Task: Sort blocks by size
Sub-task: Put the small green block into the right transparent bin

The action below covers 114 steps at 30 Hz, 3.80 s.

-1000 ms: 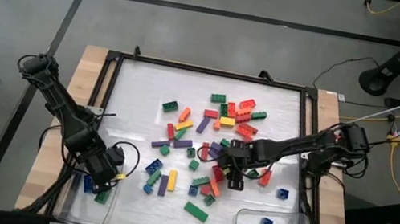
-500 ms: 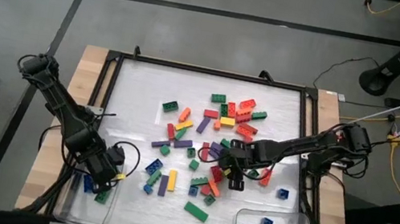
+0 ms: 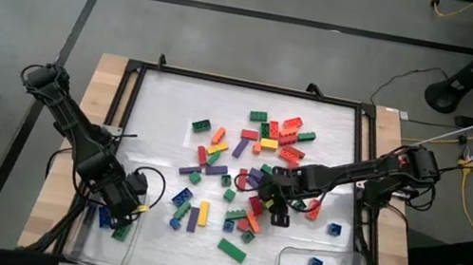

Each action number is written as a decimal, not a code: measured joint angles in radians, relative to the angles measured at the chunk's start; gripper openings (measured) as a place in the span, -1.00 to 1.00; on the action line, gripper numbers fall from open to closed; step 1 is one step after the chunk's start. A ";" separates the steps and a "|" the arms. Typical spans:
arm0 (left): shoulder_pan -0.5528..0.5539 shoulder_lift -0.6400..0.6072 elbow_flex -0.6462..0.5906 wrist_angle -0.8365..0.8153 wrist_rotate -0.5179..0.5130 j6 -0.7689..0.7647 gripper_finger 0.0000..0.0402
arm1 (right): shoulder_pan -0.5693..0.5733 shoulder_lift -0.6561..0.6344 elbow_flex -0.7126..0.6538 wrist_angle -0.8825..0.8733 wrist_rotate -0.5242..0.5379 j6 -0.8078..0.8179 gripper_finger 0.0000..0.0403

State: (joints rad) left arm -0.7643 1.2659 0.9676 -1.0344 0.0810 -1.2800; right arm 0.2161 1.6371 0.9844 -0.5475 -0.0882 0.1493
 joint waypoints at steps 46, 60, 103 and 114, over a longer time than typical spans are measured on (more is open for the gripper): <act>0.400 0.000 0.000 0.366 -0.425 0.562 -0.09 | 0.217 0.112 0.465 -0.615 0.001 0.105 -0.29; 0.546 0.005 0.000 0.481 -0.426 0.773 -0.09 | 0.625 0.110 0.536 -0.663 0.185 0.751 -0.27; 0.644 0.384 -0.001 0.431 -0.144 0.599 -0.09 | 0.752 0.113 0.386 -0.509 0.167 1.073 0.29; 0.645 0.403 0.000 0.515 -0.154 0.681 -0.09 | 0.752 0.113 0.386 -0.508 0.184 1.073 0.29</act>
State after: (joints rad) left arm -0.1188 1.6685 0.9679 -0.5196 -0.0728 -0.5988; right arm 0.9680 1.7506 1.3705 -1.0552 0.0959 1.2224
